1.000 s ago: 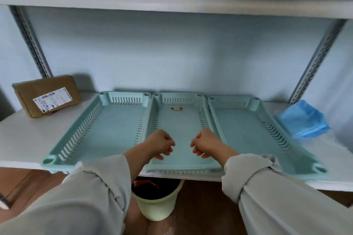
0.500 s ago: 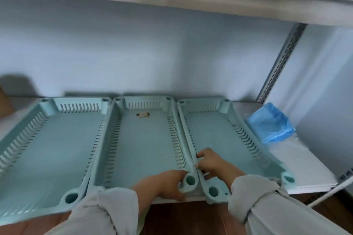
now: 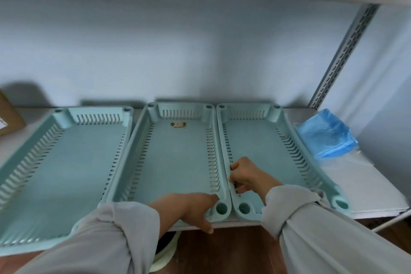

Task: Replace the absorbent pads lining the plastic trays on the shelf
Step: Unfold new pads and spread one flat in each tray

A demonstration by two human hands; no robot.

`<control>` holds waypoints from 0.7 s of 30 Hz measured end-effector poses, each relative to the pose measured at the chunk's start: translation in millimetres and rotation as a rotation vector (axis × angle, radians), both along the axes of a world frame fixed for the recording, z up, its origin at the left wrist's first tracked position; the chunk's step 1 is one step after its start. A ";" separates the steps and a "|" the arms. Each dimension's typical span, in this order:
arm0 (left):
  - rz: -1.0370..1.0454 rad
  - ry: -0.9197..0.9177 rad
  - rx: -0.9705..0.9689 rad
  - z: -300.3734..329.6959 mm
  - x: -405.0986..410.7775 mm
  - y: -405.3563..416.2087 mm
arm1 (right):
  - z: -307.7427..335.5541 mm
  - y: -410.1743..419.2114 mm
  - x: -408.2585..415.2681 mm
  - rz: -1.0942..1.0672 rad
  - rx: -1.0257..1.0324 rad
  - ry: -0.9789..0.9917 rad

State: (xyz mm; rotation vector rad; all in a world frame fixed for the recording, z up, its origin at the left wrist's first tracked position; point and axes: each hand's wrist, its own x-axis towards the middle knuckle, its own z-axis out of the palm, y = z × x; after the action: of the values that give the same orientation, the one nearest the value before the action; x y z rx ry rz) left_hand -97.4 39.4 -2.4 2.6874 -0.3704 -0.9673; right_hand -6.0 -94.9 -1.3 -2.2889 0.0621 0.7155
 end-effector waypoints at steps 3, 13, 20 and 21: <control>0.018 -0.009 0.001 -2.8 -3.0 -2.5 | -2.3 -1.5 -3.3 0.001 -0.021 0.003; 0.167 0.049 0.014 42.9 41.3 -9.4 | 21.1 -8.4 -18.4 0.010 0.042 0.032; 0.082 -0.304 -0.078 28.0 85.9 -67.7 | 23.8 -71.4 4.3 -0.089 -0.024 -0.091; 0.068 -0.298 -0.084 24.0 92.0 -79.1 | 24.3 -83.0 7.9 -0.108 -0.040 -0.108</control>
State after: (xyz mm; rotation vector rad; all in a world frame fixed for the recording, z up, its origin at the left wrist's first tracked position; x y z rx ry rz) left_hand -5.4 -39.8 21.6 2.7486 -0.3656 -0.5203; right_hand 1.8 -177.9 23.0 -2.3384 0.1494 0.5383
